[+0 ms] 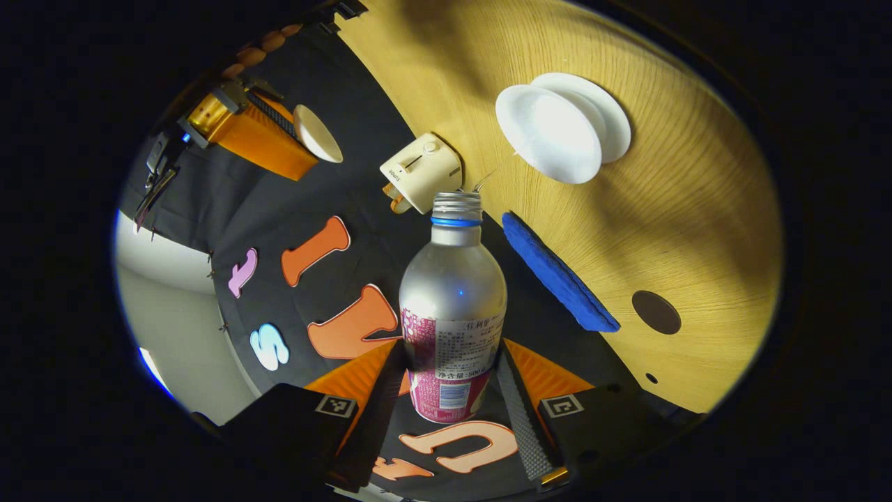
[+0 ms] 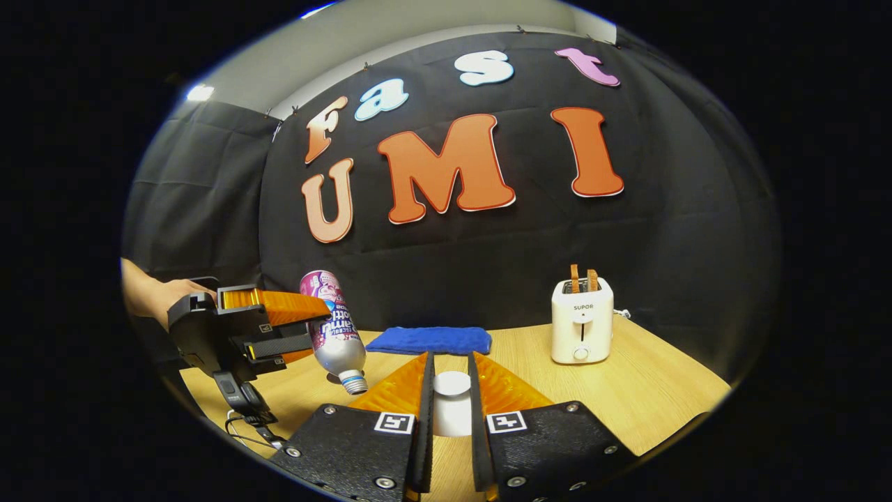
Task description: Open the teacup lid with one hand, grasp the water bottle and pour water into the teacup with the other hand; after pouring, place the water bottle on the coaster and then close the teacup lid.
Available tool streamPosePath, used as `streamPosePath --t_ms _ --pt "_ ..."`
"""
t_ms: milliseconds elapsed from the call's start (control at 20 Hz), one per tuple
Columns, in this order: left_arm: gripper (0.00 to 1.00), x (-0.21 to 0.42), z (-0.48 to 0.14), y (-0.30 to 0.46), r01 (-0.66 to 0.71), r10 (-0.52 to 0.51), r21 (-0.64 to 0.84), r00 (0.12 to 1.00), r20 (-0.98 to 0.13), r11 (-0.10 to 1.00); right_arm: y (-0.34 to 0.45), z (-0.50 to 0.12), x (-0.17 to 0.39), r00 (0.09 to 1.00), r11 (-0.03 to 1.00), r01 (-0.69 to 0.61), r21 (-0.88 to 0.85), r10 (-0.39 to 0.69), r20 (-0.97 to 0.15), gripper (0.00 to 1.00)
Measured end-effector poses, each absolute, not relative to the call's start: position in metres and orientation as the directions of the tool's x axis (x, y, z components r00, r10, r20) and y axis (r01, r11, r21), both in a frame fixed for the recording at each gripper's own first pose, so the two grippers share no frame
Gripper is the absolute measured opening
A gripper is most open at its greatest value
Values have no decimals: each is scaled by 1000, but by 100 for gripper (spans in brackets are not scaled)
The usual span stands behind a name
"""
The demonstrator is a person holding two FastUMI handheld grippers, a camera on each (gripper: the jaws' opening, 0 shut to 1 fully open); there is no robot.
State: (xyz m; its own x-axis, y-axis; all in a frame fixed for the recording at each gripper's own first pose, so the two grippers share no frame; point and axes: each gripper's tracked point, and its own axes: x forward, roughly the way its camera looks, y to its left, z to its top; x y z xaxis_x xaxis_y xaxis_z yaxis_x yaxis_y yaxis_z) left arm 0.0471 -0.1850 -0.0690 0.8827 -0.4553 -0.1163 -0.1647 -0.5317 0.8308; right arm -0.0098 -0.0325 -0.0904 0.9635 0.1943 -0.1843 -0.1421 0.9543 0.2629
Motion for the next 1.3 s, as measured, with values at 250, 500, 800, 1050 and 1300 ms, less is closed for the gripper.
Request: streamPosePath --t_ms 250,500,800,1050,1300 --pt "81 52 -77 -180 -131 -462 870 879 -120 -475 -18 -95 -3 956 955 -153 253 208 -206 23" --pt "81 54 -69 -173 -81 -477 952 876 -74 -295 -8 -96 0 949 952 -171 253 228 -217 24" --pt "80 66 -52 -146 36 -418 997 909 -3 71 -1 -99 8 945 954 -164 252 225 -237 23" --pt "80 92 -56 -132 128 -326 919 946 0 373 15 -101 11 938 955 -180 236 239 -250 23" --pt "80 115 -78 -121 197 -249 705 968 -29 682 31 -102 13 931 955 -206 215 259 -257 24"
